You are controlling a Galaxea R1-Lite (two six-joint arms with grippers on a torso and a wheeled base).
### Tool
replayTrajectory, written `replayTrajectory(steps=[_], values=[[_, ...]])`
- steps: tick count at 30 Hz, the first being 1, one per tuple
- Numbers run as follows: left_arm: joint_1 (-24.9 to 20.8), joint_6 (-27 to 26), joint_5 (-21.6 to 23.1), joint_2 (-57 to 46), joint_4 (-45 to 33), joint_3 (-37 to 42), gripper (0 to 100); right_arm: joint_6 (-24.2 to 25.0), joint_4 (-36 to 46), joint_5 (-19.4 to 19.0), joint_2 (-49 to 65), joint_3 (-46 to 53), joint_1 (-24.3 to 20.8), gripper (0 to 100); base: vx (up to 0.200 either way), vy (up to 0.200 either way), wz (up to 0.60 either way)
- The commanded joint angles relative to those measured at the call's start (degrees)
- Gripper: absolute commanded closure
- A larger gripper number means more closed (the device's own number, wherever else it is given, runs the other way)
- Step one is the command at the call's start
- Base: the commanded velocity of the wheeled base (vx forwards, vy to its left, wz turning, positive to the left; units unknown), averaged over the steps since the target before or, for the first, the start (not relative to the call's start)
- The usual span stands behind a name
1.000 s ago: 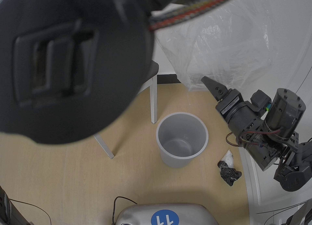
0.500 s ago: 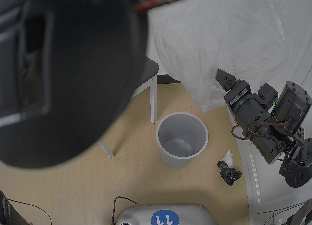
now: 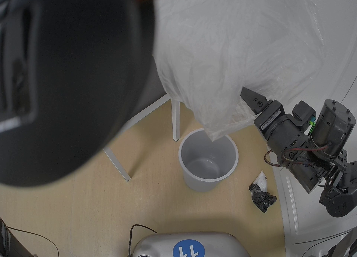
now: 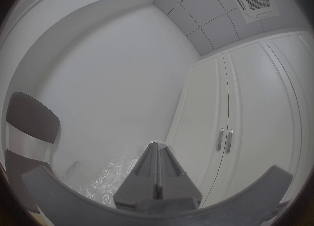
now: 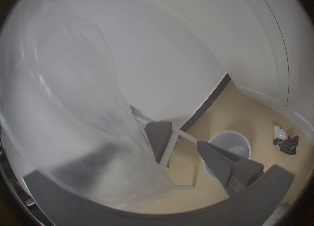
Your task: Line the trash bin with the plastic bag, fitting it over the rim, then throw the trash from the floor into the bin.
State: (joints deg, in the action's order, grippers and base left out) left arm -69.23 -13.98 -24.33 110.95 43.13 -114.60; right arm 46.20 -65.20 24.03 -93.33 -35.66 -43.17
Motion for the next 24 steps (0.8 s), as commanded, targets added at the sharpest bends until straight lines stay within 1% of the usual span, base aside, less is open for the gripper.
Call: replayTrajectory(steps=[1,5,8,9,10,12,16,17,20,24], values=[[0.0,0.0,0.0,-0.3,0.0,0.0,100,0.0,0.0,-0.6,-0.2,0.9,0.0,0,0.0,0.0,0.0],[0.0,0.0,0.0,-0.4,0.0,0.0,100,-0.2,0.2,-1.4,0.3,1.8,0.0,0,0.0,0.0,0.0],[0.1,0.0,0.0,-0.5,0.0,0.0,100,-1.8,1.7,-3.9,2.1,3.8,0.1,0,0.0,0.0,0.0],[0.1,0.0,0.0,-0.5,0.0,0.0,100,-1.8,1.7,-3.9,2.1,3.8,0.1,0,0.0,0.0,0.0],[0.3,0.0,0.0,-0.5,0.0,0.0,100,-2.2,3.3,-7.0,3.3,4.9,0.2,0,0.0,0.0,0.0],[0.3,0.0,-0.1,-0.6,0.1,0.0,100,-2.0,3.8,-8.6,3.6,5.0,1.1,0,0.0,0.0,0.0],[0.1,0.0,-0.1,-1.0,0.0,0.0,100,-1.6,3.3,-9.0,2.7,4.6,2.7,0,0.0,0.0,0.0],[0.0,0.0,0.0,-1.1,0.1,0.0,100,-0.3,3.2,-9.1,2.5,4.5,3.7,0,0.0,0.0,0.0],[0.0,-0.1,0.0,-1.2,0.1,0.0,100,0.9,3.3,-10.1,2.9,4.3,4.6,0,0.0,0.0,0.0],[0.0,-0.1,-0.9,-1.1,0.1,0.0,100,0.9,3.4,-11.1,3.8,4.4,5.0,0,0.0,0.0,0.0]])
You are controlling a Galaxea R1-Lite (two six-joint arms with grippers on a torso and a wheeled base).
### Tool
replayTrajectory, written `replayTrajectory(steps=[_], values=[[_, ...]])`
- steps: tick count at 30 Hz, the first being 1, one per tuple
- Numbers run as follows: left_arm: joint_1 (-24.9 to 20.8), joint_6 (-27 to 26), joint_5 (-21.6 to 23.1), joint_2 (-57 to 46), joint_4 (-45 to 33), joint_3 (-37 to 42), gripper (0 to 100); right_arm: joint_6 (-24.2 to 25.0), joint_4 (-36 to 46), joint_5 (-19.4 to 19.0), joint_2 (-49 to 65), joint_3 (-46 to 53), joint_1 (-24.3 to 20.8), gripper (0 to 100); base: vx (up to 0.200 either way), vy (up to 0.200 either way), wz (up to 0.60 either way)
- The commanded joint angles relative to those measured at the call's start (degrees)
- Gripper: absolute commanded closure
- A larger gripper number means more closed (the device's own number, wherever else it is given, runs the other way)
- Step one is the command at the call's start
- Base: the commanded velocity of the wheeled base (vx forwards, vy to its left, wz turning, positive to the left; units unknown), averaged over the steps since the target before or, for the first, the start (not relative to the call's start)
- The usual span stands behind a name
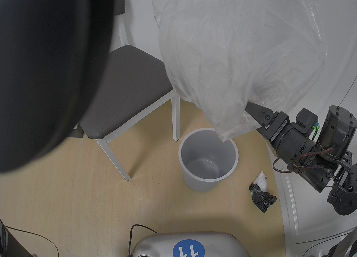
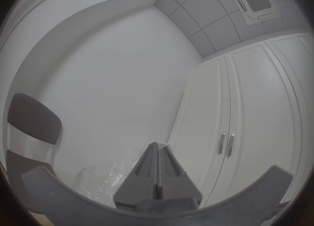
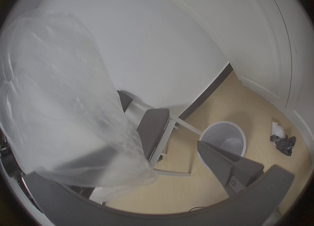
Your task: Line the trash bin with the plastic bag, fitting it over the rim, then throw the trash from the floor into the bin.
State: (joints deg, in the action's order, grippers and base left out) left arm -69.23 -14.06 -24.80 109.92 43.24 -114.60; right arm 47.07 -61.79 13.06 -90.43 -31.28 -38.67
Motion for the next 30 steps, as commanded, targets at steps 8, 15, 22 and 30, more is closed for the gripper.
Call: replayTrajectory(steps=[8,15,22,30], values=[[0.1,0.0,-0.7,0.2,-0.1,0.0,100,0.0,0.1,-0.3,1.1,0.2,0.5,0,0.0,0.0,0.0],[0.7,0.0,-0.7,-0.1,-0.1,0.0,100,-0.6,0.7,-3.9,2.9,2.8,0.5,0,0.0,0.0,0.0],[0.6,0.0,-0.6,-0.1,-0.1,0.0,100,-0.6,0.8,-4.4,3.2,2.9,0.5,0,0.0,0.0,0.0],[0.5,-0.1,-0.6,-0.2,-0.1,0.0,100,-0.7,0.8,-4.4,3.6,3.2,0.6,0,0.0,0.0,0.0]])
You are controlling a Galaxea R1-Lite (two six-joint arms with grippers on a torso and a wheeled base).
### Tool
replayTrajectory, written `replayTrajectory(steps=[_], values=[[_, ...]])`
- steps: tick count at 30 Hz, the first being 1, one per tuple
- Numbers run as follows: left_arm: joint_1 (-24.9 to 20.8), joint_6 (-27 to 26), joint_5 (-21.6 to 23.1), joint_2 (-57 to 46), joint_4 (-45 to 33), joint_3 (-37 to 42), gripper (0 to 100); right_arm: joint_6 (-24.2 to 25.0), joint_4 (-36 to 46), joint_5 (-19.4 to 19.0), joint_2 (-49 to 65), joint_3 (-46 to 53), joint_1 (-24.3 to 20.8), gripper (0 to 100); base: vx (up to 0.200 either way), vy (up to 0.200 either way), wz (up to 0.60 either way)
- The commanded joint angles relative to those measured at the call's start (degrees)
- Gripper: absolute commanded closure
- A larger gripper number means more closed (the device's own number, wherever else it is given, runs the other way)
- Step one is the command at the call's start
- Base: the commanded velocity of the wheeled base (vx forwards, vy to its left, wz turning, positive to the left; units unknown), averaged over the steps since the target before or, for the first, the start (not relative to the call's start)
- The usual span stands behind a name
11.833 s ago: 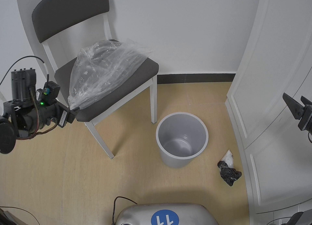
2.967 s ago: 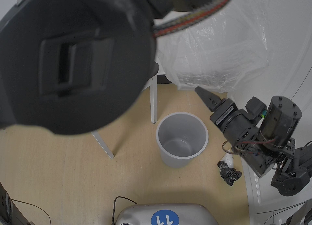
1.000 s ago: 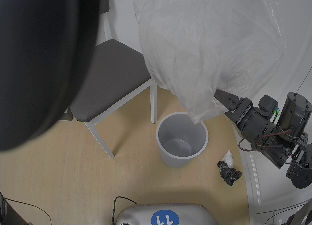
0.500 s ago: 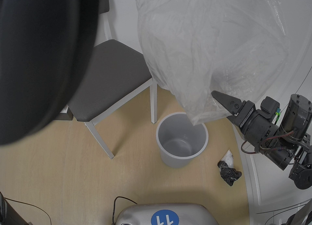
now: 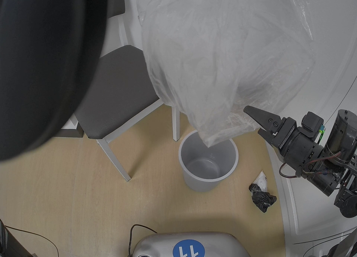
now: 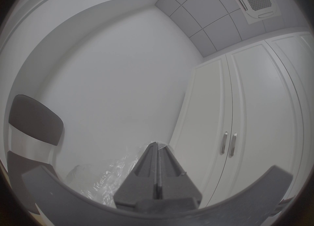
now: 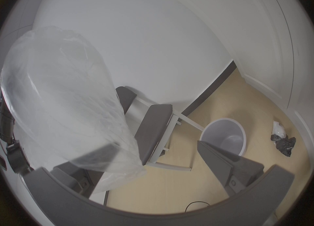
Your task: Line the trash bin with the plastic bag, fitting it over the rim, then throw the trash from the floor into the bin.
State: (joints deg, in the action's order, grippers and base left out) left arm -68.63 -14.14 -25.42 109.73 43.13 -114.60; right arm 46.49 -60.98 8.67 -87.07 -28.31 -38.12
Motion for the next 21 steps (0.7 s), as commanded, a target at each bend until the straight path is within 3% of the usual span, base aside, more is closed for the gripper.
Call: replayTrajectory(steps=[1,21], values=[[-0.1,0.0,0.0,0.0,0.0,0.0,100,-0.1,0.0,0.0,0.1,0.4,0.2,0,0.0,0.0,0.0],[-0.5,0.1,-0.1,-0.3,0.1,0.0,100,-0.6,-0.9,0.1,-1.1,-0.1,0.4,0,0.0,0.0,0.0]])
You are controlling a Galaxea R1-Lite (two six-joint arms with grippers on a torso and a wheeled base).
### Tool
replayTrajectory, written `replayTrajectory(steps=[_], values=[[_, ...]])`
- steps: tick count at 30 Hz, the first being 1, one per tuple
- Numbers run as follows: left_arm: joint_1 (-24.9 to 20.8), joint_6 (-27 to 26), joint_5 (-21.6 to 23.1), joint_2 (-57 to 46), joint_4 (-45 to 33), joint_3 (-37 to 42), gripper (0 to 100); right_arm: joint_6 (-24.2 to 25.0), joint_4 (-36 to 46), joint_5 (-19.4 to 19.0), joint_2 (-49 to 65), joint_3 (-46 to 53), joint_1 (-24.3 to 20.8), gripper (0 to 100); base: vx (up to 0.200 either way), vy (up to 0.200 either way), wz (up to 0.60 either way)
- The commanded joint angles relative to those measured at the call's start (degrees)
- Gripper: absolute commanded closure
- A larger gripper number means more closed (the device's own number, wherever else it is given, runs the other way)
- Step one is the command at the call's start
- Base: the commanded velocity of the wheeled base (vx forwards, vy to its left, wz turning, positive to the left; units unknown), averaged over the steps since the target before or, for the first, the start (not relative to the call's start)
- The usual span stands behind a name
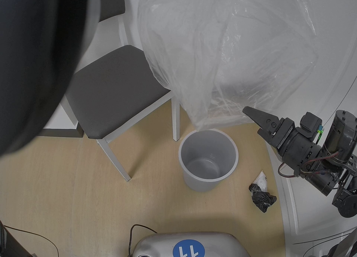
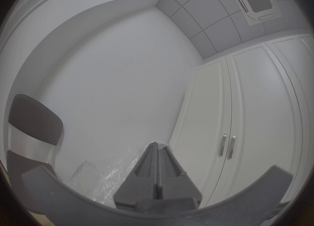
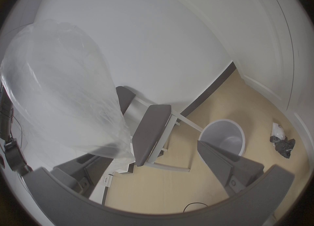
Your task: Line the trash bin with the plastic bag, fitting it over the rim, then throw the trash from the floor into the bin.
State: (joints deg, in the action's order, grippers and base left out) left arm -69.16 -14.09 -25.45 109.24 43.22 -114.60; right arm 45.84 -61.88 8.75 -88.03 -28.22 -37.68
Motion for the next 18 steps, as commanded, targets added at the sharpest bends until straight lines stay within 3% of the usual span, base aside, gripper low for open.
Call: replayTrajectory(steps=[1,18], values=[[0.0,0.0,0.0,0.2,0.0,0.0,100,0.0,0.0,0.0,-0.1,-0.2,0.0,0,0.0,0.0,0.0],[0.0,0.0,0.0,0.2,0.0,0.0,100,0.3,-2.5,0.2,-0.7,0.2,-0.2,0,0.0,0.0,0.0]])
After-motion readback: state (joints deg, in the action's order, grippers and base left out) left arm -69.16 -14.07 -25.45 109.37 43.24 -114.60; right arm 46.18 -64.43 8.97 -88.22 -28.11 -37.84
